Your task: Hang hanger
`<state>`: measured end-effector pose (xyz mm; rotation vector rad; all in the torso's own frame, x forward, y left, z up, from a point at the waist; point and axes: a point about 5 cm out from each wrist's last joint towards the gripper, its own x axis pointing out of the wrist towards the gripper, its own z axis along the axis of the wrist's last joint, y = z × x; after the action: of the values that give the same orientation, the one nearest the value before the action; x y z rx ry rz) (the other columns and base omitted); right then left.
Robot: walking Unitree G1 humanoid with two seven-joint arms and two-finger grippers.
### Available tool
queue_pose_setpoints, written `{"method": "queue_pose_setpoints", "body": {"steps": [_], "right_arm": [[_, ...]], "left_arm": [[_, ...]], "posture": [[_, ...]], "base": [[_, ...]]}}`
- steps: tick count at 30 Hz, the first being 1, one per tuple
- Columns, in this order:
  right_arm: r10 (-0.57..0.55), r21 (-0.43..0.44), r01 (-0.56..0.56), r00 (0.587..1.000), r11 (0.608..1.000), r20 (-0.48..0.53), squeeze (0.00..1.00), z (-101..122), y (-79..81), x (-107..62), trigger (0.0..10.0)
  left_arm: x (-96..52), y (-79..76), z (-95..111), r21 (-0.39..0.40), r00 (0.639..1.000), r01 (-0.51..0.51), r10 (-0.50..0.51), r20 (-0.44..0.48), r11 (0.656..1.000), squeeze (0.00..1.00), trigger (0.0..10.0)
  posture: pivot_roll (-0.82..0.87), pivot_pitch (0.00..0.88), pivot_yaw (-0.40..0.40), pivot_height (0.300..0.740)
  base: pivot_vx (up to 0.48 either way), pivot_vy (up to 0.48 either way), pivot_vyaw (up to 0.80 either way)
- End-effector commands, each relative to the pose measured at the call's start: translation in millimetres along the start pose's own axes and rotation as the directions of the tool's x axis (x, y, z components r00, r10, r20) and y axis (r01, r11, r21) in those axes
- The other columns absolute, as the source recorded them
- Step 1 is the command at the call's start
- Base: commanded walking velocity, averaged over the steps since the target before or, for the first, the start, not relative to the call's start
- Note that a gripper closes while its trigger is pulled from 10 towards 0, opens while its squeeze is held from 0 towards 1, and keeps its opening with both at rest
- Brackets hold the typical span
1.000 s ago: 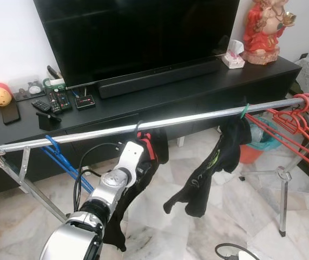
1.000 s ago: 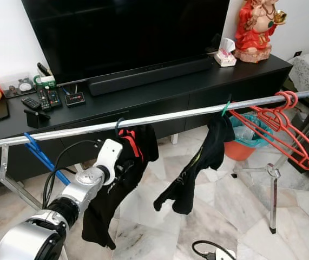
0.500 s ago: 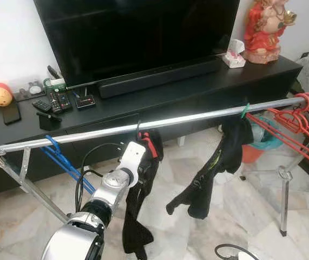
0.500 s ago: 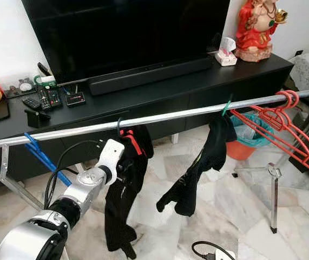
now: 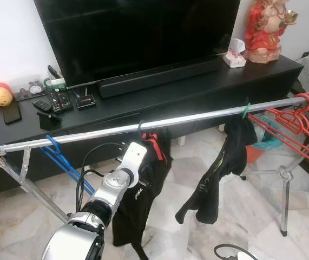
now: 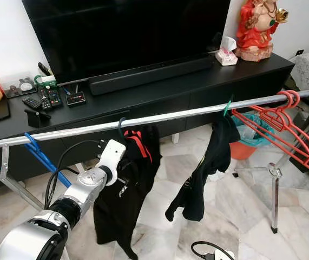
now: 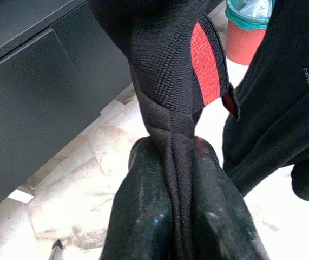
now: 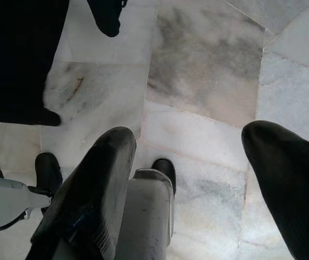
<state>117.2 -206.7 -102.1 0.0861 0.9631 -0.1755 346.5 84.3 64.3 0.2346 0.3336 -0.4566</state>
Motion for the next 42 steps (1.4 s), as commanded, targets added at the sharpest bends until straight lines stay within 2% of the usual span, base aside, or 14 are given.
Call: {"method": "queue_pose_setpoints", "body": {"steps": [1,8,17,18,19,20,28,32,36,42], "right_arm": [[-0.003,0.009,0.003,1.0,1.0,0.0,0.0,-2.3,1.6,-0.7,10.0],[-0.001,0.011,0.001,1.0,1.0,-0.006,0.0,-4.7,2.6,-1.4,10.0],[-0.003,0.017,0.004,1.0,1.0,-0.008,0.0,-6.1,3.8,-1.7,10.0],[-0.003,0.017,0.003,1.0,1.0,-0.008,0.0,-6.4,4.1,-1.8,10.0],[-0.002,0.017,0.003,1.0,1.0,-0.009,0.0,-6.5,4.2,-1.8,10.0],[-0.002,0.016,0.002,1.0,1.0,-0.01,0.0,-7.0,4.2,-2.0,10.0],[0.0,0.015,0.0,1.0,1.0,-0.016,0.0,-9.6,4.5,-2.9,10.0],[-0.003,0.016,0.004,1.0,1.0,-0.021,0.0,-11.2,3.5,-3.4,10.0],[-0.007,0.011,0.008,1.0,1.0,-0.028,0.0,-12.8,1.8,-4.0,10.0],[-0.009,0.01,0.009,1.0,1.0,-0.026,0.0,-12.9,0.8,-4.3,10.0]], "left_arm": [[-0.6,-3.7,-4.2,0.016,1.0,0.014,-0.014,-0.004,1.0,0.0,0.0],[-1.9,-4.8,-3.2,0.007,0.999,0.007,-0.007,0.034,1.0,0.0,0.0],[-3.7,-5.0,13.2,-0.012,0.984,-0.029,0.031,0.176,0.999,0.0,0.0],[-5.3,-7.1,15.5,-0.014,0.978,-0.026,0.028,0.205,1.0,0.0,6.5],[-5.8,-7.7,16.1,-0.014,0.977,-0.025,0.028,0.213,1.0,0.0,6.5],[-8.1,-9.9,16.2,-0.021,0.972,-0.016,0.02,0.233,1.0,0.0,10.0],[-29.0,-13.1,4.4,-0.013,0.961,0.001,0.003,0.278,1.0,0.0,10.0],[-46.0,-8.4,-0.8,-0.014,0.959,-0.023,0.025,0.281,1.0,0.0,10.0],[-69.0,-1.0,-4.3,-0.023,0.958,-0.055,0.059,0.282,0.998,0.0,10.0],[-77.3,3.7,-7.8,-0.043,0.961,-0.087,0.095,0.26,0.995,0.0,10.0]], "posture": [[0.01,0.0,0.044,0.74],[0.01,0.0,0.054,0.74],[0.01,0.0,0.064,0.74],[0.01,0.0,0.066,0.74],[0.01,0.0,0.066,0.74],[0.01,0.0,0.066,0.74],[0.02,0.0,0.067,0.74],[0.03,0.0,0.061,0.74],[0.04,0.0,0.053,0.74],[0.04,0.0,0.049,0.74]], "base": [[0.0,0.0,0.0],[0.0,0.0,0.0],[0.0,0.0,0.0],[0.0,0.0,0.0],[0.0,0.0,0.0],[0.0,0.0,0.0],[0.0,0.0,0.0],[0.0,0.0,0.0],[0.0,0.0,0.0],[0.0,0.0,0.0]]}}
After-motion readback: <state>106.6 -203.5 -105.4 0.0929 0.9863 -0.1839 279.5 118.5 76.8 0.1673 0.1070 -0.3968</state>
